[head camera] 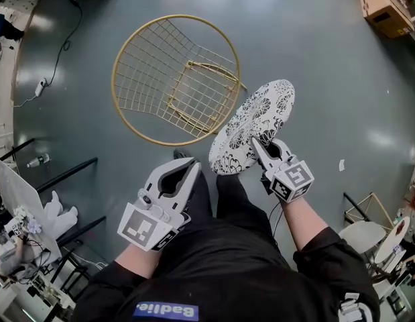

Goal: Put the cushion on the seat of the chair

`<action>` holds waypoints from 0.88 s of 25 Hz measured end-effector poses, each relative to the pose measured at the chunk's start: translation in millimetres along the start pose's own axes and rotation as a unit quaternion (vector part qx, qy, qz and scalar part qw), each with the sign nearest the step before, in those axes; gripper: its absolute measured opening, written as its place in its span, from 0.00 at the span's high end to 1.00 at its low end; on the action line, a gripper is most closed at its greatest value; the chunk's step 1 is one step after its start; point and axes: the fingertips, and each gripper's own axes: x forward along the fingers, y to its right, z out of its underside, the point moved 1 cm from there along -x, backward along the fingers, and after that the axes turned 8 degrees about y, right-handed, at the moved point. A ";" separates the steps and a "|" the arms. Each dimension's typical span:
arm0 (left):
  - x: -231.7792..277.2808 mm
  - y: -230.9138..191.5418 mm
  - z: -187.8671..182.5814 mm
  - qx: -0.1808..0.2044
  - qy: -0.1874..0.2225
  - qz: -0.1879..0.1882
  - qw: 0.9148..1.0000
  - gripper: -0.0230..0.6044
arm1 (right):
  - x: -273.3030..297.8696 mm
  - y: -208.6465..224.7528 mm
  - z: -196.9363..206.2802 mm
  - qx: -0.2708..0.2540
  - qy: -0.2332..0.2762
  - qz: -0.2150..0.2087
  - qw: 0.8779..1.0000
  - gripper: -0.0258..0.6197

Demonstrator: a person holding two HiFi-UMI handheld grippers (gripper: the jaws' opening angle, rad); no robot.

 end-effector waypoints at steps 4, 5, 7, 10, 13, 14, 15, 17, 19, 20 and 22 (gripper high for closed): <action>0.1 -19.6 9.0 0.003 -0.004 -0.003 1.000 0.94 | 22.1 17.3 23.3 -0.003 -0.015 0.012 1.000 0.90; -0.7 -25.0 11.4 0.001 -0.005 -0.004 1.000 0.94 | 28.9 20.2 25.7 -0.003 -0.017 0.014 1.000 0.90; -3.2 -35.5 16.6 -0.004 -0.009 -0.008 1.000 0.94 | 43.9 23.8 28.2 -0.005 -0.018 0.015 1.000 0.90; -9.0 -48.4 22.9 -0.021 -0.014 -0.016 1.000 0.94 | 69.1 23.5 31.0 -0.009 -0.024 0.008 1.000 0.90; -18.5 -61.6 23.4 -0.018 -0.011 -0.020 1.000 0.94 | 93.4 17.8 28.4 -0.014 -0.028 0.001 1.000 0.90; -22.0 -65.1 21.6 -0.018 -0.009 -0.021 1.000 0.94 | 100.8 14.2 26.0 -0.016 -0.029 -0.002 0.999 0.90; -25.0 -69.6 20.4 -0.020 -0.007 -0.024 1.000 0.94 | 109.3 10.7 24.6 -0.018 -0.030 -0.005 0.999 0.90; -29.0 -83.8 22.5 -0.024 -0.003 -0.032 0.999 0.94 | 131.6 5.4 27.1 -0.020 -0.035 -0.016 0.999 0.90; -32.9 -98.8 25.7 -0.028 -0.001 -0.042 0.999 0.94 | 155.1 -1.2 32.4 -0.019 -0.042 -0.029 0.998 0.90; -35.5 -104.9 26.4 -0.030 0.000 -0.046 0.999 0.94 | 165.1 -5.5 34.4 -0.019 -0.046 -0.035 0.998 0.90; -41.1 -114.6 27.7 -0.031 0.001 -0.052 0.998 0.94 | 182.3 -13.3 37.9 -0.020 -0.051 -0.044 0.998 0.90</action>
